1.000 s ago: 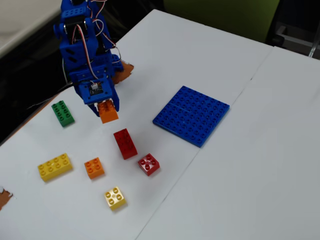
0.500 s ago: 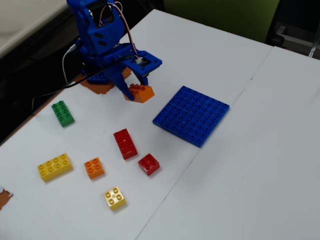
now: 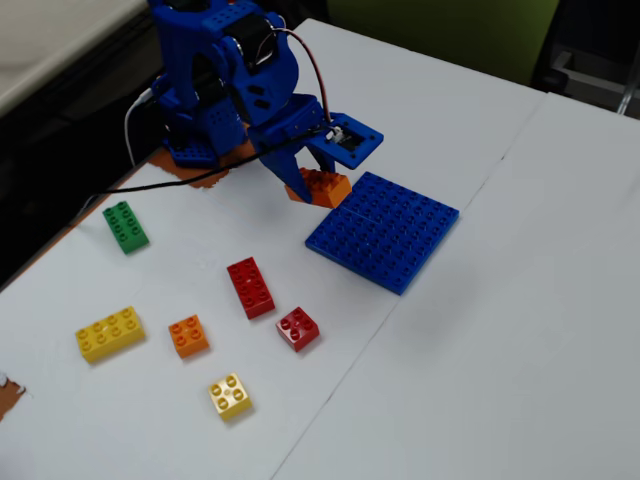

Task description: Pick up the 2x4 orange block and go up the 8x8 blue block.

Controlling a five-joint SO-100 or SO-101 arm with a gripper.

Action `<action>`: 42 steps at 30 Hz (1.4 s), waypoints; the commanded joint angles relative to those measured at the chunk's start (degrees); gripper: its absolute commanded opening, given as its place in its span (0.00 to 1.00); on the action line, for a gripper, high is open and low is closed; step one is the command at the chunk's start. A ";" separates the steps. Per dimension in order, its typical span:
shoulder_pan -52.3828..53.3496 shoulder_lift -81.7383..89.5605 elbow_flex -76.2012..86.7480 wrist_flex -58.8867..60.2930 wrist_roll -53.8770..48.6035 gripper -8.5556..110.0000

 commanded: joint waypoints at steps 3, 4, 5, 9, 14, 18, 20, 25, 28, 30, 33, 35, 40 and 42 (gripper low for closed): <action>-2.81 -3.96 -7.82 2.37 3.16 0.07; -3.34 -4.83 -8.70 2.46 4.31 0.07; -3.96 -5.63 -9.49 2.55 5.19 0.07; -5.98 -8.17 -12.22 3.25 8.35 0.07; -8.09 -10.11 -14.41 5.54 11.16 0.07; -9.32 -10.72 -14.85 6.24 13.01 0.07; -9.67 -11.60 -15.82 6.33 14.24 0.07; -9.93 -13.10 -17.31 7.21 15.91 0.07; -9.93 -14.59 -19.42 8.35 16.35 0.07; -9.84 -15.91 -21.71 9.58 16.61 0.07; -9.84 -16.87 -23.47 10.46 16.70 0.07; -9.84 -17.14 -23.55 10.37 16.44 0.07; -9.93 -17.23 -23.64 10.37 15.82 0.07; -9.93 -17.23 -23.73 10.63 15.82 0.07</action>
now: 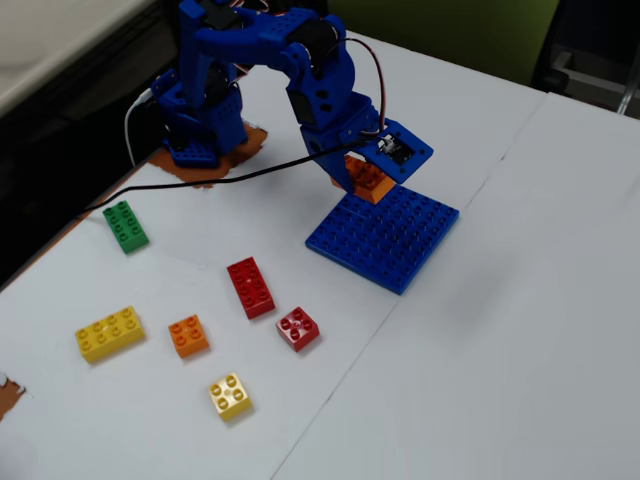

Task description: Pick up the 2x4 orange block and go up the 8x8 blue block.

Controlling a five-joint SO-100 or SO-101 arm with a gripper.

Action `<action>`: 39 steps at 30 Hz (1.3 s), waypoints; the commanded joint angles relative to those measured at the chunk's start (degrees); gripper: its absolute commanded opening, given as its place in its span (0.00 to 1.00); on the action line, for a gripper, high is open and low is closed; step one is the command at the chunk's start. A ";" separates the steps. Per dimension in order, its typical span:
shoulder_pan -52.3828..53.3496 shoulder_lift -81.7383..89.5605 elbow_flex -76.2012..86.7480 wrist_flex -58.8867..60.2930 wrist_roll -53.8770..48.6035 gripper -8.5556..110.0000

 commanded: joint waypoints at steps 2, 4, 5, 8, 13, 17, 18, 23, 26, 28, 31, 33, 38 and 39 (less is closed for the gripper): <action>-0.53 0.62 -3.34 1.23 -0.88 0.07; -0.53 0.44 -3.34 1.49 -1.23 0.07; -0.44 0.35 -3.34 1.49 -1.41 0.07; -0.35 0.26 -3.34 1.67 -2.20 0.07; -0.09 0.18 -3.34 1.85 -3.60 0.07; 0.00 0.00 -3.43 1.93 -3.69 0.07; 0.00 -0.09 -3.52 1.93 -3.69 0.07; 0.18 -0.44 -3.69 1.93 -3.96 0.07; 0.26 -0.70 -3.78 1.93 -4.04 0.07; 0.35 -0.79 -3.78 1.93 -4.04 0.07; 0.44 -0.97 -3.78 1.76 -4.04 0.07; 0.53 -1.14 -3.78 1.67 -4.04 0.07; 0.62 -1.32 -3.78 1.58 -4.04 0.07; 0.62 -1.32 -3.78 1.58 -4.04 0.07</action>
